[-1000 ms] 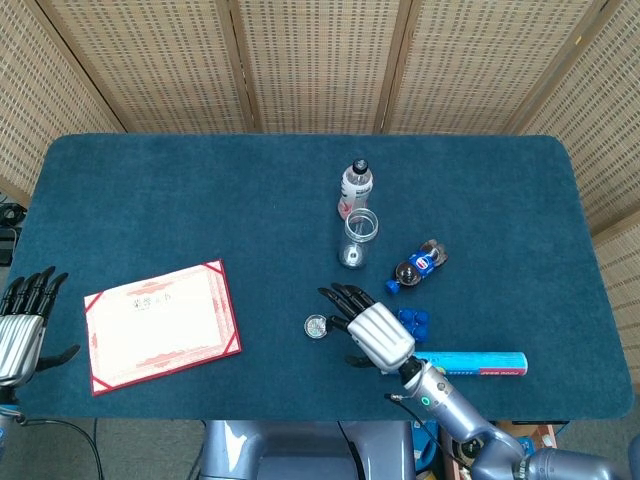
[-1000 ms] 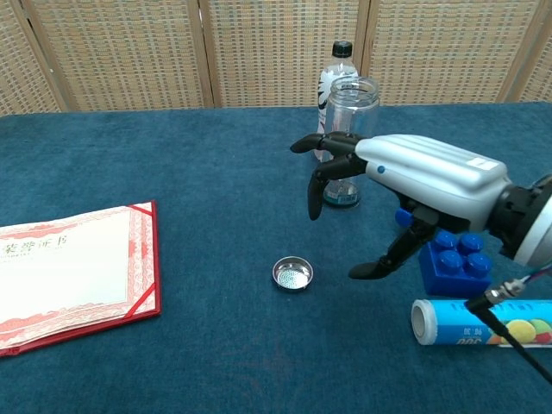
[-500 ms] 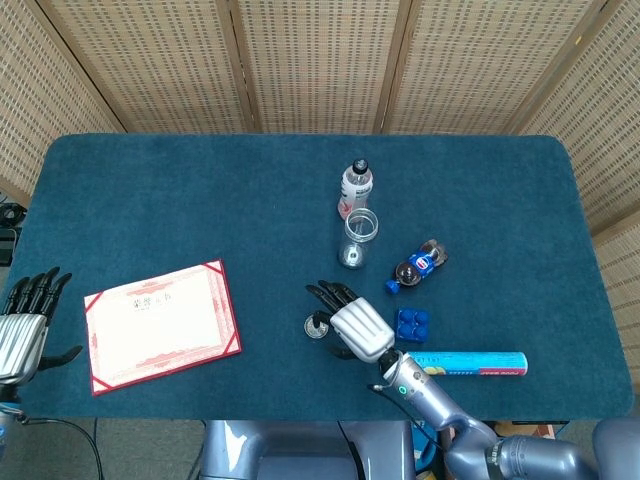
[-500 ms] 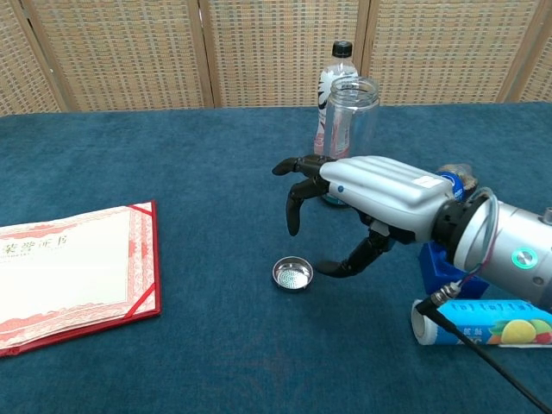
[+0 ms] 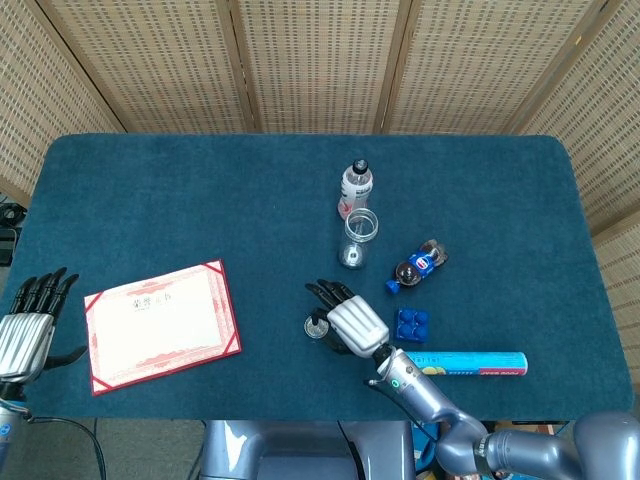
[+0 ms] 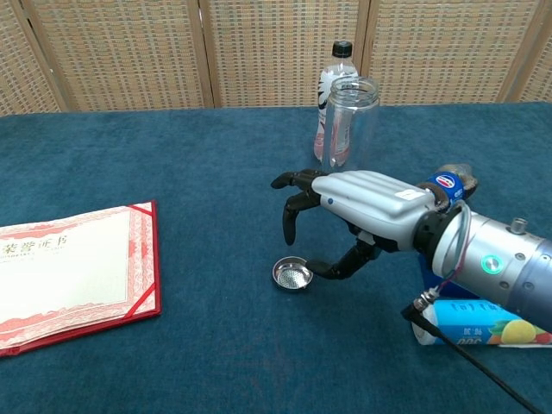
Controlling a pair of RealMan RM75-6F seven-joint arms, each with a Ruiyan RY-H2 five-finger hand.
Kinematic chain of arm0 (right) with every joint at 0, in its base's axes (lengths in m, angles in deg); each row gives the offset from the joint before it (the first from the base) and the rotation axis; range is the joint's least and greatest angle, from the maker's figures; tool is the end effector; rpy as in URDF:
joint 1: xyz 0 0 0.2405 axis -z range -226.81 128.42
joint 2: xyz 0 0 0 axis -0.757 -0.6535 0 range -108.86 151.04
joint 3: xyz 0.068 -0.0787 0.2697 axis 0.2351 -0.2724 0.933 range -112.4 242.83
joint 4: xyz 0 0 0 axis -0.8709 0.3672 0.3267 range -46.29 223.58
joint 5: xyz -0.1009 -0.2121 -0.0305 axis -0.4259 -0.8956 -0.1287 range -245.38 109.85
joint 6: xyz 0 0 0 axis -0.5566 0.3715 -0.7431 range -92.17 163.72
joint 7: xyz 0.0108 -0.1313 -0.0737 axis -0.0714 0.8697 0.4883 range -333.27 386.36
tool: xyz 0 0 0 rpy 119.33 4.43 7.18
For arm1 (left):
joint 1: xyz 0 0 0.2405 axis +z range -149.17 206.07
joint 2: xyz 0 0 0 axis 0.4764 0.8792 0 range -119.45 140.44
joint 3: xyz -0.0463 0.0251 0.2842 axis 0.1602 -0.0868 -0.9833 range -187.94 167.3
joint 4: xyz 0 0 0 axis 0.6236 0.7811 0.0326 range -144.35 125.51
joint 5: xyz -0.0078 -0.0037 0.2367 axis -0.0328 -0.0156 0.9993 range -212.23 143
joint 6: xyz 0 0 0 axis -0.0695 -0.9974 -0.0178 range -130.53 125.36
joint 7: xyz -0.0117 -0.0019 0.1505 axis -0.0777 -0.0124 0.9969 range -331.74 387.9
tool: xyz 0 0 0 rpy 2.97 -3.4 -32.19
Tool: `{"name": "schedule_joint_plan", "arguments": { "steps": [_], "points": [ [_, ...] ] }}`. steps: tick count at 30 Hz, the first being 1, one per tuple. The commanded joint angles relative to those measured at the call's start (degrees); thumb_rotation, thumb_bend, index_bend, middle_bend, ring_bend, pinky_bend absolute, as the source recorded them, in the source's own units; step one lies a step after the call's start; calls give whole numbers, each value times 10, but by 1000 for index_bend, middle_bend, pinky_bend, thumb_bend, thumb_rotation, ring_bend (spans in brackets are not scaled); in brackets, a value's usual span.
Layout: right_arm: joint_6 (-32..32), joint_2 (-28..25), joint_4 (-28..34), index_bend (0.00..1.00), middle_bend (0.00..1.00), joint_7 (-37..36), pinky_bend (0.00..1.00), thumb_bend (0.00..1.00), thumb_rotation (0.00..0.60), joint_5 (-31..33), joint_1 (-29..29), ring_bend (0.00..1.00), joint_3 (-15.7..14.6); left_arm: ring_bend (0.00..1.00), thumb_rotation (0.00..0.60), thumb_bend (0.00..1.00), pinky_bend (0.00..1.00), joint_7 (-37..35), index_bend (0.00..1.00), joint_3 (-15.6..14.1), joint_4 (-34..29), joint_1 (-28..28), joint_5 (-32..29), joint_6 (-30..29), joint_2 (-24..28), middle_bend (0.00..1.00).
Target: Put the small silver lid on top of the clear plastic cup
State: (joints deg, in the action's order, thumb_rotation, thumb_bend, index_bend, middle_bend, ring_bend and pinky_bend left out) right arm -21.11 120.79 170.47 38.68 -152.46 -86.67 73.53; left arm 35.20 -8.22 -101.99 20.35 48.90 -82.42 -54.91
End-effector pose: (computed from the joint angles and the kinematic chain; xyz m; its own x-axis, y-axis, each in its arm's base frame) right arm -0.1281 -0.3125 -0.1065 0.3625 -0.2658 0.8933 -0.7977 -0.5842 0.1498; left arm -0.3490 0.2085 0.1279 0.4815 0.0851 0.8723 0.8764 -0.0308 -0.4807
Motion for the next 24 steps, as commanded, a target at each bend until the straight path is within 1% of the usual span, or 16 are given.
{"name": "schedule_joint_plan", "arguments": {
  "steps": [1,17,24],
  "points": [
    [6,15,-16,468,151,-1,189,511,600,10,-7,0,2,0,600,127,0,-1,0,0,2,-1,-2,3,-1,0],
    [21,51,-69,469,152,-12,194,512,600,34,-26,0,3,0,600,127,0,-4,0,-1,7,-5,-7,10,-2,0],
    [27,70,-104,469,153,-33,194,516,600,41,-31,0,1,0,600,127,0,1,0,-2,7,-5,-9,11,-4,0]
  ]
}}
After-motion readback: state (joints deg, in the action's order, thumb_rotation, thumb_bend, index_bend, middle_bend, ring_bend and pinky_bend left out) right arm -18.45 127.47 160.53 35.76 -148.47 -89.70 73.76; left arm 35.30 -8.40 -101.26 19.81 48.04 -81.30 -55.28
